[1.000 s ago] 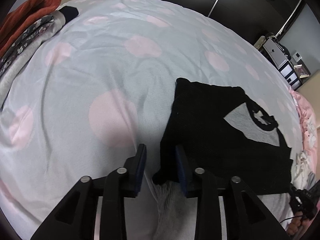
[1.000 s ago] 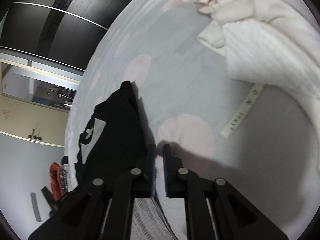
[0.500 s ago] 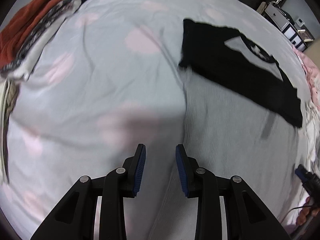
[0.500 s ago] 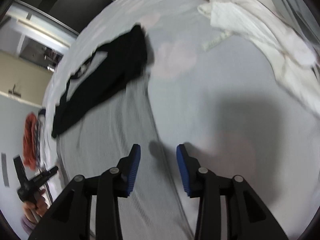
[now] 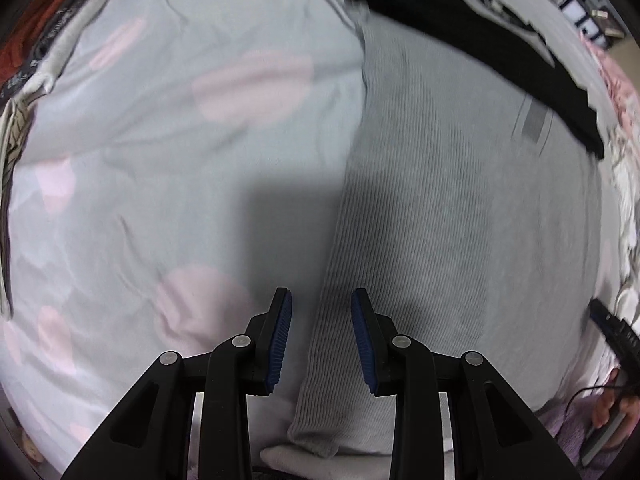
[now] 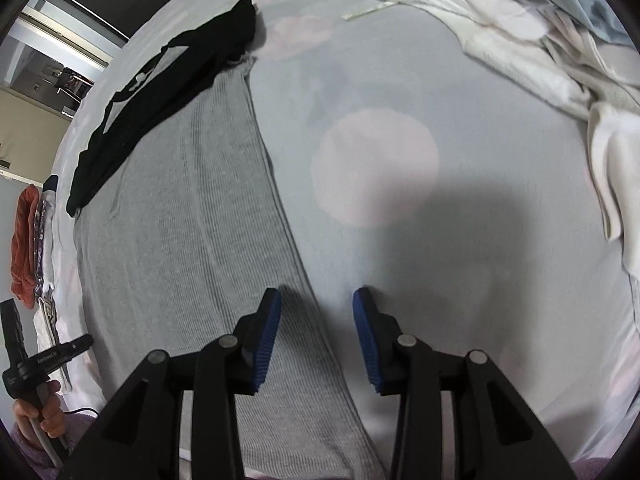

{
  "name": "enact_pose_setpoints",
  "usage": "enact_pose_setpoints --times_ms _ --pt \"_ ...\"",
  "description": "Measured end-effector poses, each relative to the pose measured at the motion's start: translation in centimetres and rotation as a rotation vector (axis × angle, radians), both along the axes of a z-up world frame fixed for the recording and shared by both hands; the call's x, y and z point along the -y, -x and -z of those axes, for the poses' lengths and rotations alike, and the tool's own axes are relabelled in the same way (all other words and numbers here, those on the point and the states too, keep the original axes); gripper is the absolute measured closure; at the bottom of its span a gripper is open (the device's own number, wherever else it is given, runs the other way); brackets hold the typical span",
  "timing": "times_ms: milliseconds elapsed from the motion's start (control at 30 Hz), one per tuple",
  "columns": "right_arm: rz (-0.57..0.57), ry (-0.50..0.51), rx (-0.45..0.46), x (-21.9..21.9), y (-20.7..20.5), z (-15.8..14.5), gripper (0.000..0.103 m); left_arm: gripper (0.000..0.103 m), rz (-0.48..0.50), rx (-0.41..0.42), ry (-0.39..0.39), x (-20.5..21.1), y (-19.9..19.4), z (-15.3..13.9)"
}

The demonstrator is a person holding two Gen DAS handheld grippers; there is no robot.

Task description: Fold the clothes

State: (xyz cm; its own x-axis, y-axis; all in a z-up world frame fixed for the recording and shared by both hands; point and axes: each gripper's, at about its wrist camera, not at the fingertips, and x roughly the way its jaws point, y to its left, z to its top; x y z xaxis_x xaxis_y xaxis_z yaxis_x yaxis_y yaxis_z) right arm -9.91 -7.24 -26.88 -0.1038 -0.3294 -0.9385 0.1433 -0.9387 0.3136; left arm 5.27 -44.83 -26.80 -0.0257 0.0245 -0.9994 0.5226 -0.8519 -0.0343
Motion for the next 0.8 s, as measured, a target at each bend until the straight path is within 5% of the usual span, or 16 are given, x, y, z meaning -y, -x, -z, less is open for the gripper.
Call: enact_pose_setpoints --times_ms 267,433,600,800 --pt "-0.049 -0.072 -0.005 0.4 -1.7 0.0 0.067 0.070 0.087 0.077 0.056 -2.0 0.7 1.0" --pt "-0.078 -0.107 -0.033 0.7 -2.1 -0.2 0.088 0.075 0.163 0.092 0.097 -3.4 1.4 1.1" --pt "-0.058 -0.076 -0.050 -0.1 -2.0 -0.5 0.095 0.093 0.177 0.056 0.082 -4.0 2.1 0.7" --pt "-0.002 -0.022 -0.100 -1.7 -1.6 -1.6 0.096 0.098 0.126 -0.040 0.070 -3.3 2.6 -1.0"
